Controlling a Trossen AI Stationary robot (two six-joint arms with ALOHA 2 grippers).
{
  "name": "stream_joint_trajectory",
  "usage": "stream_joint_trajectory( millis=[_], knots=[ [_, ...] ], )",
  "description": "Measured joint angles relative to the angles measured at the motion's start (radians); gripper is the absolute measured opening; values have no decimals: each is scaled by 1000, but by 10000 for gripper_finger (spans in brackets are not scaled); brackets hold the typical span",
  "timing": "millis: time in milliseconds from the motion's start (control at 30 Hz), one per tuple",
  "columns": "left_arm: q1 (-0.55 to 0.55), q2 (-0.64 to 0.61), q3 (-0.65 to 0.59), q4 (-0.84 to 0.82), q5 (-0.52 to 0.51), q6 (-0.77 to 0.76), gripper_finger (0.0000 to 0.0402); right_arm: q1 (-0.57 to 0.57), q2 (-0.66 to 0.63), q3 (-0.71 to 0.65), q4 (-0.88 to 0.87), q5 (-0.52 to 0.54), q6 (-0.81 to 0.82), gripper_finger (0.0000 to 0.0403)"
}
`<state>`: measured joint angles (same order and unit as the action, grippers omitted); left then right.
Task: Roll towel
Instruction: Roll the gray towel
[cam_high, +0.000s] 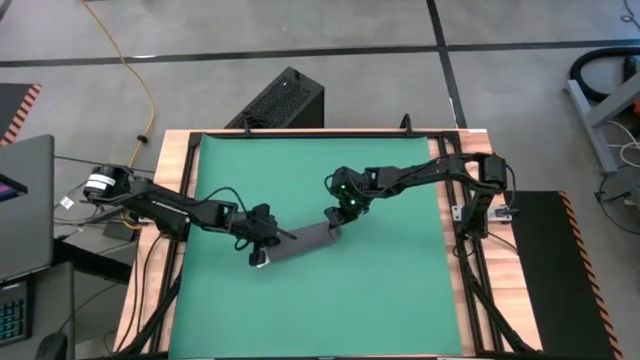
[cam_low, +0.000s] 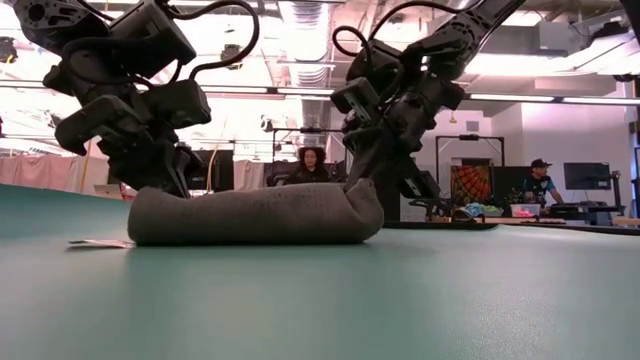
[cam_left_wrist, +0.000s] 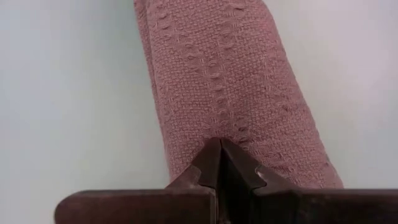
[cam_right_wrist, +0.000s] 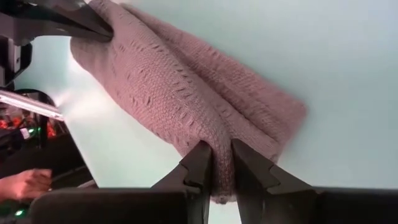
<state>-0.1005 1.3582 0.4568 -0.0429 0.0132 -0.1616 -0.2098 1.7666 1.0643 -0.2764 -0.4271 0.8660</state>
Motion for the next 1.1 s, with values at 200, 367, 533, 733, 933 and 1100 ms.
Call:
stream_joint_trajectory(
  millis=[200,367,533,733,933,1100],
  knots=[
    [0,0,-1,0,-2,8,0,-18,-1,1,-12,8,-34,77],
    [0,1,-1,2,-10,11,0,-33,-1,2,-53,7,-67,77],
    [0,1,-2,-1,-23,10,0,-34,-3,0,-146,19,-110,88],
    [-1,1,-4,-11,-32,10,0,-55,-32,-4,-240,43,-172,112],
    [-1,1,-3,-11,-46,12,0,-52,-243,0,-127,206,-220,93],
    [-1,2,-3,-11,-53,18,0,21,-255,1,54,277,-251,62]
  ],
)
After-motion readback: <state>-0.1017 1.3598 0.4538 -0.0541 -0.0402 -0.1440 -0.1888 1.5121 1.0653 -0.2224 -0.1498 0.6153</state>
